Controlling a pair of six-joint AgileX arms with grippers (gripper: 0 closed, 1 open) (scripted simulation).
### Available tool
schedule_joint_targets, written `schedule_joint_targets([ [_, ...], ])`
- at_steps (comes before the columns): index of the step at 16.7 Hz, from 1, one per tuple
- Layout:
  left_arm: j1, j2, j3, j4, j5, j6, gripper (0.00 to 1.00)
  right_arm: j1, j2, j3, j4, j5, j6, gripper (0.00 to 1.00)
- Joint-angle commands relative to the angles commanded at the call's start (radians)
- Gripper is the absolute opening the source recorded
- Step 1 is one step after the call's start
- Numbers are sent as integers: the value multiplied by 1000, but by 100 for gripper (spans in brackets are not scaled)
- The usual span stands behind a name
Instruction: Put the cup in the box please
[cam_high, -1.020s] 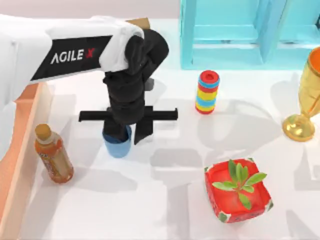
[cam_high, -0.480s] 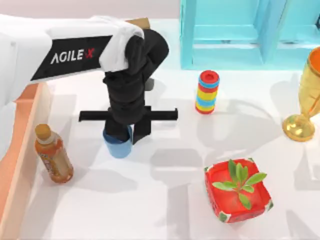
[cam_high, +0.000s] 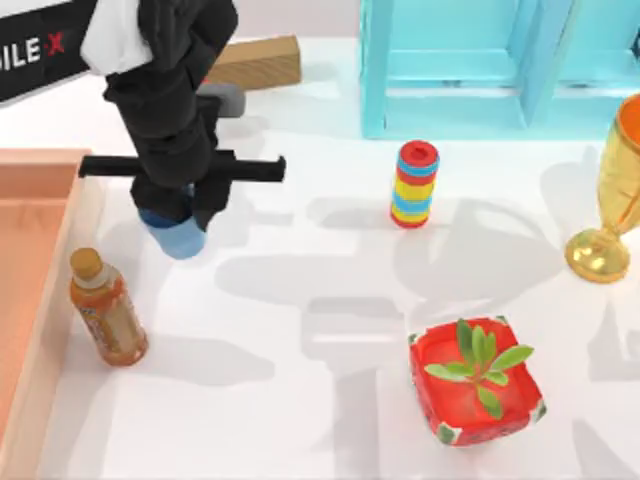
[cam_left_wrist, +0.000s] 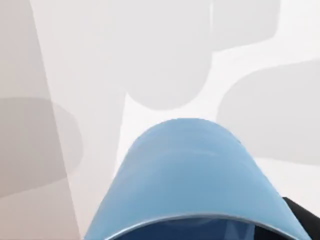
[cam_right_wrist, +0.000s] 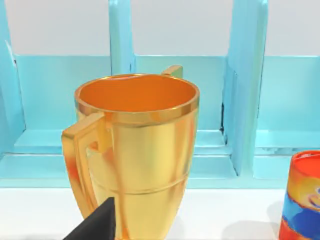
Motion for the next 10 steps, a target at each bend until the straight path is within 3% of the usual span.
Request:
schedule_joint_targets([
  [7, 422, -201, -5, -224, -17, 367, 0, 0, 0, 0, 0, 0, 0, 100],
  [10, 542, -249, -18, -309, -41, 452, 0, 0, 0, 0, 0, 0, 0, 100],
])
